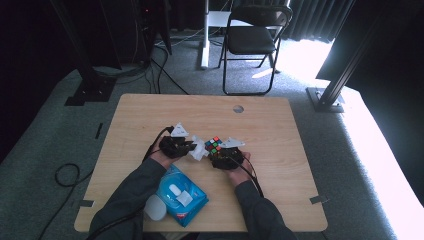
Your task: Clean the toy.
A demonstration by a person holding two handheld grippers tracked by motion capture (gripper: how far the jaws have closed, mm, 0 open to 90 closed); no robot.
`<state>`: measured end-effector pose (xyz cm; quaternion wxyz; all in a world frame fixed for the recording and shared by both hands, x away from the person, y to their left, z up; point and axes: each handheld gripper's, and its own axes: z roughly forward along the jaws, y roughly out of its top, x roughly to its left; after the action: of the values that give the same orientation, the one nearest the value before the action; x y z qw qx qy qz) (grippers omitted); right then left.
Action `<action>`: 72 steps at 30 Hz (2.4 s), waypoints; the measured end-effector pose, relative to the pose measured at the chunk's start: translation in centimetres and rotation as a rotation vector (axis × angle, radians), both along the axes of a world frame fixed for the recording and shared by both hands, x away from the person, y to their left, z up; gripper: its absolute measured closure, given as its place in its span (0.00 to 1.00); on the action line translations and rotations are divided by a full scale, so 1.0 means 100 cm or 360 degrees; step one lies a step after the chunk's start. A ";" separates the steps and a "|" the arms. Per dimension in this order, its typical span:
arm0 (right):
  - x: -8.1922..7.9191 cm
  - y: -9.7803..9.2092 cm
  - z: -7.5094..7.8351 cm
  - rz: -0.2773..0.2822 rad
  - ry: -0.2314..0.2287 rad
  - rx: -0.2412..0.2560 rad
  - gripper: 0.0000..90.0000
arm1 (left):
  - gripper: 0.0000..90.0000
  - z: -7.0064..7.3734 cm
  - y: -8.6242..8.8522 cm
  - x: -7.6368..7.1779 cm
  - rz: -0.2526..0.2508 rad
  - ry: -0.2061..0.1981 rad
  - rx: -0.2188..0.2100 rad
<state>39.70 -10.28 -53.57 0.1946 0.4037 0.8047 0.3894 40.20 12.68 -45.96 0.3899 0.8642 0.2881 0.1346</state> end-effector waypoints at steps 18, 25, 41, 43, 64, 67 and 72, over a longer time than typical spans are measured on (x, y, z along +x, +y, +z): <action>-0.002 0.002 -0.004 0.0065 0.0054 -0.0066 0.25 | 0.91 0.001 0.001 0.001 0.0018 -0.0004 -0.0010; -0.005 -0.001 0.007 0.0107 0.0025 -0.0016 0.23 | 0.90 0.002 0.004 0.001 0.0033 -0.0001 -0.0025; -0.005 -0.011 0.034 0.0083 -0.0060 0.0093 0.27 | 0.90 0.001 0.006 0.002 0.0035 0.0009 -0.0013; -0.003 -0.014 0.036 0.0074 -0.0053 0.0106 0.34 | 0.90 0.001 0.005 0.002 0.0032 0.0011 -0.0006; 0.014 -0.025 0.031 -0.0036 0.0028 0.0215 0.67 | 0.90 -0.005 -0.004 0.003 0.0001 0.0034 0.0068; 0.015 -0.024 0.031 -0.0036 0.0045 0.0218 0.67 | 0.90 -0.006 -0.008 0.002 -0.0005 0.0031 0.0093; 0.016 -0.024 0.031 -0.0038 0.0071 0.0235 0.69 | 0.90 -0.008 -0.013 0.002 -0.0018 0.0028 0.0117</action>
<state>41.32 -12.70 -50.43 0.1510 0.4352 0.7730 0.4362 40.43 11.42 -46.73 0.3560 0.8807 0.2816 0.1352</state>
